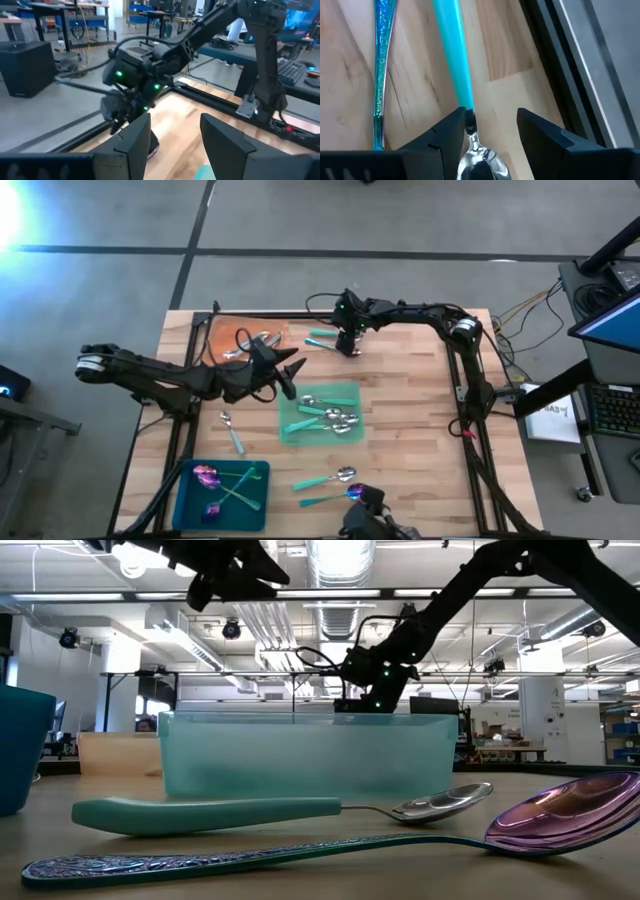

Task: Sort silverware by color (type)
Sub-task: Put the green spoon into the green bin

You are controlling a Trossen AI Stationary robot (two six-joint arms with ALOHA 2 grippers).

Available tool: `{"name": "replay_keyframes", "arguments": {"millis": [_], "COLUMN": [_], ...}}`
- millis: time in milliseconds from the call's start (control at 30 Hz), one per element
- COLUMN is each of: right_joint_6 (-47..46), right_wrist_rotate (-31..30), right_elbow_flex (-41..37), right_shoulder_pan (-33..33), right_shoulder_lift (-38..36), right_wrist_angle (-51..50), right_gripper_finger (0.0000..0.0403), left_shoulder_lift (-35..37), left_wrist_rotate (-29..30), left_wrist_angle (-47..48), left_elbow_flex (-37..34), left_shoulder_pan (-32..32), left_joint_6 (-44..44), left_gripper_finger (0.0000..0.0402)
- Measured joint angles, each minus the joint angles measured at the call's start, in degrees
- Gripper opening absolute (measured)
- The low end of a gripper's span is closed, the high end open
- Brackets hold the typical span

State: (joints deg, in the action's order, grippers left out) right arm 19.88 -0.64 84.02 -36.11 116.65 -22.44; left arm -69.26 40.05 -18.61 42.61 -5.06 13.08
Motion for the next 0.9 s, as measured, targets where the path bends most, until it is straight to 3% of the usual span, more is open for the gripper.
{"name": "replay_keyframes", "arguments": {"millis": [233,333,900], "right_joint_6": [-1.3,-1.3,0.7], "right_wrist_rotate": [-0.3,2.3,6.2], "right_elbow_flex": [0.0,0.1,0.0], "right_shoulder_pan": [0.1,0.1,-1.9], "right_shoulder_lift": [-2.9,-3.9,-3.0], "right_wrist_angle": [-1.4,-1.4,-0.5], "right_gripper_finger": [0.0176,0.0176,0.0176], "left_shoulder_lift": [0.7,0.7,0.7], "left_wrist_rotate": [2.4,3.6,6.0], "left_wrist_angle": [0.0,0.0,0.0], "left_elbow_flex": [0.0,0.0,0.0], "left_shoulder_pan": [0.0,0.0,0.2], "left_joint_6": [-2.8,-3.9,-6.6], "left_gripper_finger": [0.0157,0.0157,0.0157]}}
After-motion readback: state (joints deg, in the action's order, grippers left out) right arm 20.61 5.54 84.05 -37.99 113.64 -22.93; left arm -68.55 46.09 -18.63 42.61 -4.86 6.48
